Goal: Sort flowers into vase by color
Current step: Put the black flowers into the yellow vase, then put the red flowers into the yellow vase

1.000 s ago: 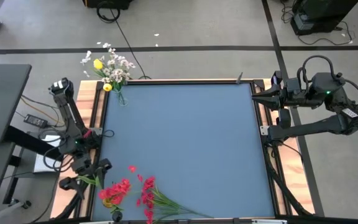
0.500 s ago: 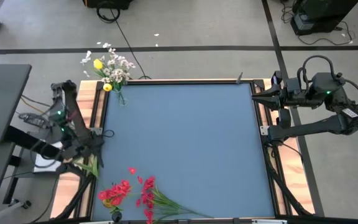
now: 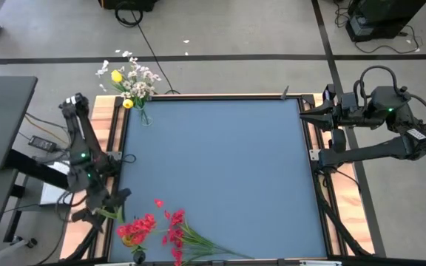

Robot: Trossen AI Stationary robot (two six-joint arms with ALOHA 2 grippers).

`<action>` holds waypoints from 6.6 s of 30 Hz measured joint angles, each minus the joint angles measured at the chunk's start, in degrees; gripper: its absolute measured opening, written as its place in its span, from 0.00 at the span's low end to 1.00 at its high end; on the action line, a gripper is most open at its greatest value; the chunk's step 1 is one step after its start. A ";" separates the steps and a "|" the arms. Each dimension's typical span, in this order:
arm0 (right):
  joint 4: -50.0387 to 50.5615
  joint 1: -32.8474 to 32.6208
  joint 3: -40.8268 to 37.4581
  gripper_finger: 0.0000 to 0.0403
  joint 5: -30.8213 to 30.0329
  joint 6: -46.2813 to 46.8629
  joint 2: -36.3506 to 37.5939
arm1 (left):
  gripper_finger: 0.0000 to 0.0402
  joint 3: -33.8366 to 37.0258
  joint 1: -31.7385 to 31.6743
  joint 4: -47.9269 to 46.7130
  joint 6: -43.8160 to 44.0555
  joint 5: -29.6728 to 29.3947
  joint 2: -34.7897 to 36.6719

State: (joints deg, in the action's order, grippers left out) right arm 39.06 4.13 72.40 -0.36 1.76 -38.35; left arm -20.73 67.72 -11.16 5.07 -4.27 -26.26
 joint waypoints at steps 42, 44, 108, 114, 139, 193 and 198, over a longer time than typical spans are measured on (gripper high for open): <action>-0.01 0.00 0.00 0.12 -0.01 0.02 0.01 | 0.87 -47.66 -6.21 -68.35 30.14 -0.60 -9.79; -0.03 -0.01 0.00 0.12 0.00 0.01 0.00 | 0.86 -52.41 -8.12 -70.28 26.73 -4.10 -11.87; -7.68 -15.47 -0.27 0.12 4.46 38.07 -48.73 | 0.73 -66.05 -55.63 -29.66 4.61 -18.23 -41.86; -18.26 -22.73 -0.18 0.12 7.47 48.98 -57.33 | 0.73 -66.05 -55.63 -34.21 4.66 -18.20 -41.84; -30.36 -41.95 8.49 0.40 3.24 46.50 -84.92 | 0.73 -66.05 -55.65 -43.39 4.69 -18.16 -41.84; -19.49 -32.12 15.11 0.01 -12.79 47.36 -88.02 | 0.73 -66.05 -56.17 -44.47 12.72 -18.14 -40.71; -7.62 -31.86 14.97 0.01 -23.47 58.90 -82.45 | 0.73 -66.07 -57.23 -44.34 12.93 -18.53 -38.69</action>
State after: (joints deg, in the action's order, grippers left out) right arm 31.44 -27.73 87.37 -23.83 60.66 -120.80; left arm -86.80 10.50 -55.49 18.00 -22.80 -64.94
